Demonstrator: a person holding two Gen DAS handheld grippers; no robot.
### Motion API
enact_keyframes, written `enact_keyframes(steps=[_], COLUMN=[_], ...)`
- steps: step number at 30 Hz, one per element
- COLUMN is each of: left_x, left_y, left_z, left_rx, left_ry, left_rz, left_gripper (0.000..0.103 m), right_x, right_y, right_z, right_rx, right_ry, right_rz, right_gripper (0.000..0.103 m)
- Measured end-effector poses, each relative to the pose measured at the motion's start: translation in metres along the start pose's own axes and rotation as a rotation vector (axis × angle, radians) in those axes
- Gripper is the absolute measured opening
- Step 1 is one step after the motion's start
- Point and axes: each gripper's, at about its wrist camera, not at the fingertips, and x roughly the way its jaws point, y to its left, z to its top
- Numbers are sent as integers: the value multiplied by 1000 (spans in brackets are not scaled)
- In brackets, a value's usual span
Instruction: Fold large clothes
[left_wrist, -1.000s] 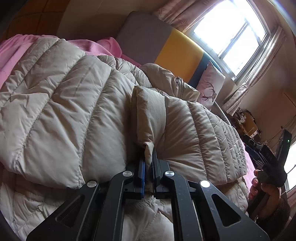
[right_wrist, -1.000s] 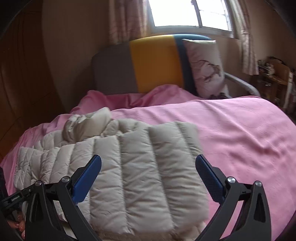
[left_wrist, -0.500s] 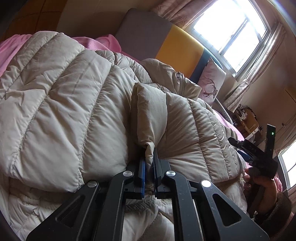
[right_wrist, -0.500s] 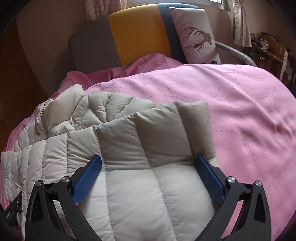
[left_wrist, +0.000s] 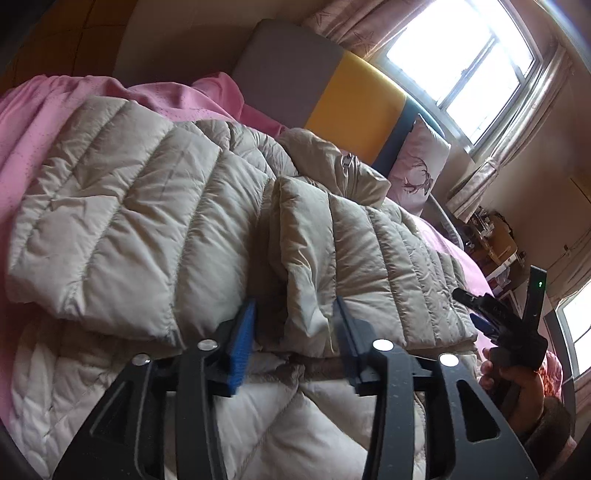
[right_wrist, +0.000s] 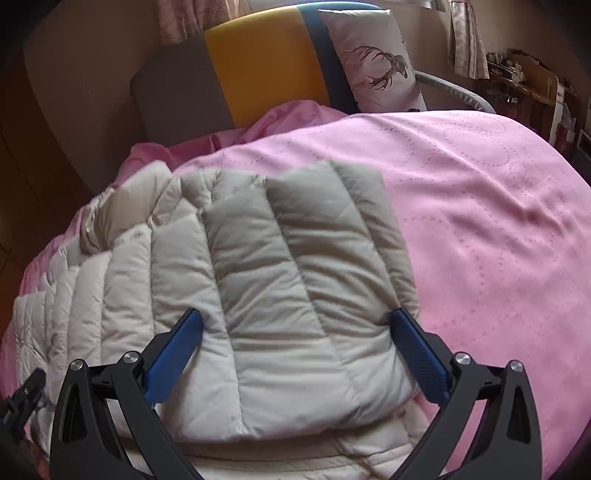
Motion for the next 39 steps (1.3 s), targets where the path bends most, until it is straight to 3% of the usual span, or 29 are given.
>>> enact_keyframes(steps=[2,5,10,16,20,23,29,32,39], left_x=[-24,-59,-109,-145,-155,-156,-146,-139,-125], left_y=[3,11,34,72,99,113,116,116,106], left_z=[-2,-8,-34,-80,-108,-127,-145,-151,-171], left_rx=[-5,6,27,31,-14,-60,-97,-100,-41], left_ry=[-49,-97,-127,-86,-25,40,163,221,367], left_rz=[10,28,68,143,144,85,-24,-60,-140], left_gripper=[59,59,59,59,59,59,59,59,58], right_x=[-39,-82,-116,-135,-138,-135,-138,-140,-133], right_y=[-22,-50,-85,-122,-136,-143,-150,-148,-144], right_z=[15,24,-6,-83,-126,-149,-171,-175,-194], right_rx=[85,108,41,53,64,105,170,158,126], right_ry=[-130,-189,-46,101,190,239,265,289,410], right_rz=[-5,32,187,307,363,430,578,611,708], right_gripper=[101,101,101,95,80,73,73,73,74])
